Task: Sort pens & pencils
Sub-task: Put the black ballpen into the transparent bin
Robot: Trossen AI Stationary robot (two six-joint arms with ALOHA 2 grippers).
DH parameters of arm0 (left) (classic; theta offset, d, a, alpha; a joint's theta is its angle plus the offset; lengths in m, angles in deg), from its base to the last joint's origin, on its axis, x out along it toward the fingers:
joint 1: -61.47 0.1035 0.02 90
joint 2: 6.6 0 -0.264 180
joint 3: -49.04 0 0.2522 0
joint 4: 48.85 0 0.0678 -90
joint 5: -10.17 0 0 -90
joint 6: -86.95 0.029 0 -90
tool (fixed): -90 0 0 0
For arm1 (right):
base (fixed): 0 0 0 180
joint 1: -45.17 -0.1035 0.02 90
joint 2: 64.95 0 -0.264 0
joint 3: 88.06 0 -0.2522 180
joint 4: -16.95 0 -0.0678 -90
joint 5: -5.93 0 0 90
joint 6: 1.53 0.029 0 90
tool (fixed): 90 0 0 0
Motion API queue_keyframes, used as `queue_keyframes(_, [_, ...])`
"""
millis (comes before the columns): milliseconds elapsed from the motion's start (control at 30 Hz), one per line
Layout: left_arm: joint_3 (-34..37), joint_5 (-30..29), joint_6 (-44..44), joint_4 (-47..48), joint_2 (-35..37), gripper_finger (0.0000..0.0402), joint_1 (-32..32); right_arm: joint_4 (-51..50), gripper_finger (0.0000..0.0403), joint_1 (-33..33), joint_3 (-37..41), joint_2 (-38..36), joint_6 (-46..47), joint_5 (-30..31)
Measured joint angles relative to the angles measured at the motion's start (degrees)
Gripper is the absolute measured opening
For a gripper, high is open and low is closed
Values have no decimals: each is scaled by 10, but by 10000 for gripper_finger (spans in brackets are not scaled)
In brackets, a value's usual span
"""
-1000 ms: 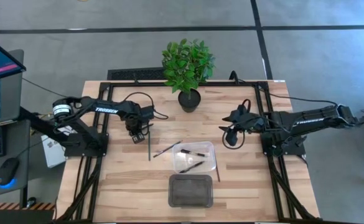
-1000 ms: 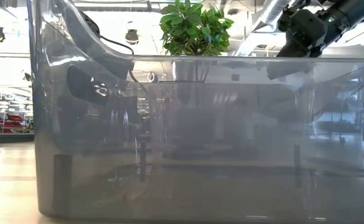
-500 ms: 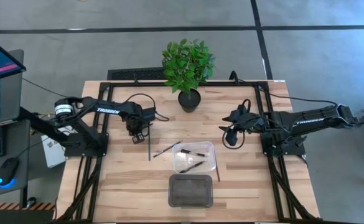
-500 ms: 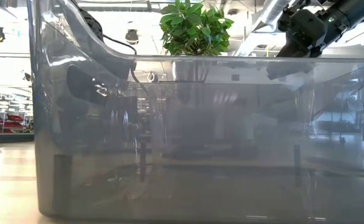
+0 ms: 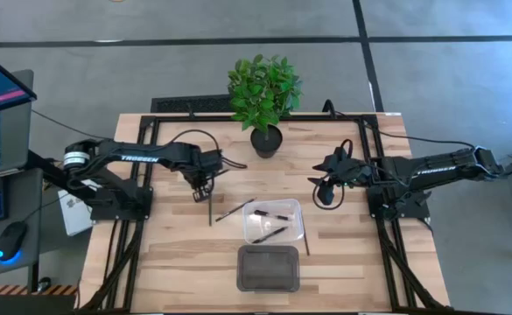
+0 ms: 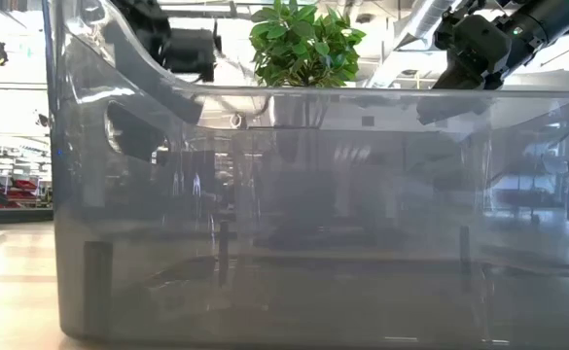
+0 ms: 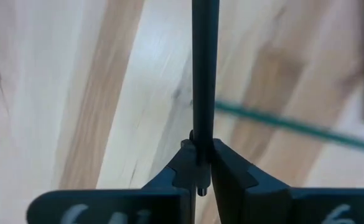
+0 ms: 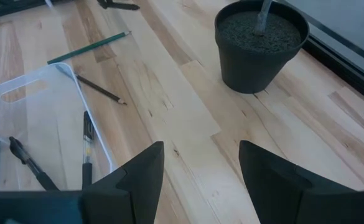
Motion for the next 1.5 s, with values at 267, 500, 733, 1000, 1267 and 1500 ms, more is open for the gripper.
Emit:
queue_keyframes(267, [-97, 35, 36, -19, -3, 16, -72, 0, 229, 0, 0, 0, 0, 0])
queue_keyframes(500, [-156, 47, 62, -81, -6, 18, -142, 0, 228, 0, 0, 0, 0, 0])
queue_keyframes(733, [-219, 60, 79, -100, -65, 17, -169, 2, 228, 0, 0, 0, 0, 0])
queue_keyframes(1000, [-307, 110, 105, -76, -166, 17, -172, -2, 228, -2, 0, 0, 18, 0])
queue_keyframes(1267, [-357, 112, 107, -53, -249, 18, -187, -6, 229, -2, 0, 0, 19, -2])
queue_keyframes(1500, [-377, 125, 108, -39, -305, 18, -189, -7, 228, -2, 0, 0, 19, -2])
